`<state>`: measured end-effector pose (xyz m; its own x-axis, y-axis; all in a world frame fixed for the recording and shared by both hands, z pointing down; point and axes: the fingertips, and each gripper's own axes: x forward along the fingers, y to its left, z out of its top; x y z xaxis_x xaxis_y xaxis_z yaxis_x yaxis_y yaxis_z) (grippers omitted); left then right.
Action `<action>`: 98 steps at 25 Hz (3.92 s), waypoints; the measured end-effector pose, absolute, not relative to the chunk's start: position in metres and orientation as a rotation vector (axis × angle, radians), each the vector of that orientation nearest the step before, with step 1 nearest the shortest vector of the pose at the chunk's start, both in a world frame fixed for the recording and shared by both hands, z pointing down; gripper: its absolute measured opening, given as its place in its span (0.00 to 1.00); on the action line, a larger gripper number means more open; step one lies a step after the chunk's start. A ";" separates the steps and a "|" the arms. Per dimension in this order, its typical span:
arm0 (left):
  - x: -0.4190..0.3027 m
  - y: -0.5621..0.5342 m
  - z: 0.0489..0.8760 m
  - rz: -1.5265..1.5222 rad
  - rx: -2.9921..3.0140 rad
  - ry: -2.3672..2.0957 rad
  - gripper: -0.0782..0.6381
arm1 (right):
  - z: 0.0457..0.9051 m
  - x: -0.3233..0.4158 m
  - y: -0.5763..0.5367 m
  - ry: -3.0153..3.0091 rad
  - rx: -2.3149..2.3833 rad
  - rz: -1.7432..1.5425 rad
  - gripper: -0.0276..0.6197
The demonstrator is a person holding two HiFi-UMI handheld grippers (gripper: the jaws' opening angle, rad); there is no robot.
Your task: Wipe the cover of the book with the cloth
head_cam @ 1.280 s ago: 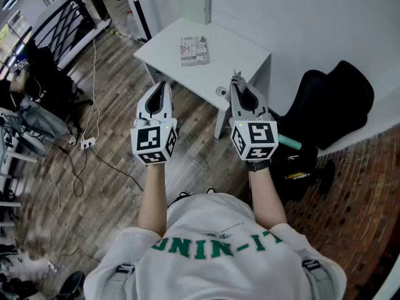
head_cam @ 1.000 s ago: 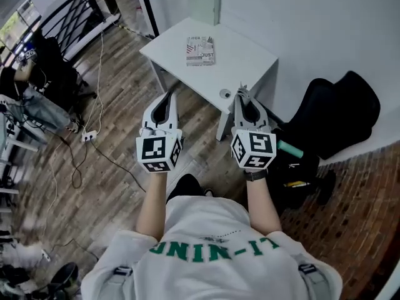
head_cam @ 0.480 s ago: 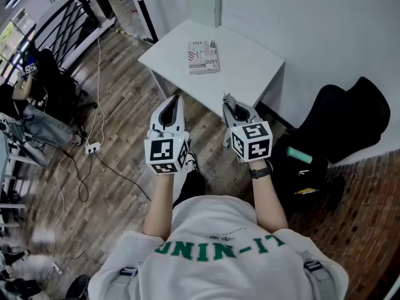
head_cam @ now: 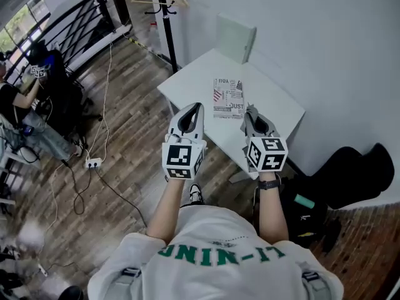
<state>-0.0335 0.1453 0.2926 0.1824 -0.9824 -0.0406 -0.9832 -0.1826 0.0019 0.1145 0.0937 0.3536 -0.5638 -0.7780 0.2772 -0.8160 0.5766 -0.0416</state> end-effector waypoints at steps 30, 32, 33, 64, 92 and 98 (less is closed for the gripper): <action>-0.099 -0.209 0.463 -0.188 -2.716 1.991 0.13 | 0.604 -0.011 -0.263 -2.293 1.070 0.794 0.11; -0.102 -0.218 0.477 -0.203 -2.726 2.013 0.13 | 0.632 -0.021 -0.278 -2.272 1.008 0.803 0.12; -0.104 -0.222 0.484 -0.209 -2.730 2.025 0.13 | 0.644 -0.028 -0.284 -2.280 0.969 0.822 0.12; -0.077 -0.239 0.527 -0.278 -2.858 1.991 0.13 | 0.702 0.083 -0.349 -1.982 1.107 1.075 0.10; -0.049 -0.226 0.519 -0.282 -2.919 1.884 0.13 | 0.710 0.113 -0.315 -1.955 1.106 1.196 0.10; -0.055 -0.222 0.521 -0.293 -2.908 1.899 0.13 | 0.710 0.114 -0.320 -1.917 1.138 1.177 0.11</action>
<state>-0.0545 -0.2222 0.5206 0.4101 -0.8540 0.3202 -0.9108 -0.3651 0.1928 0.1142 -0.3197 0.7102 -0.4439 -0.3515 0.8243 -0.8941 0.2353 -0.3812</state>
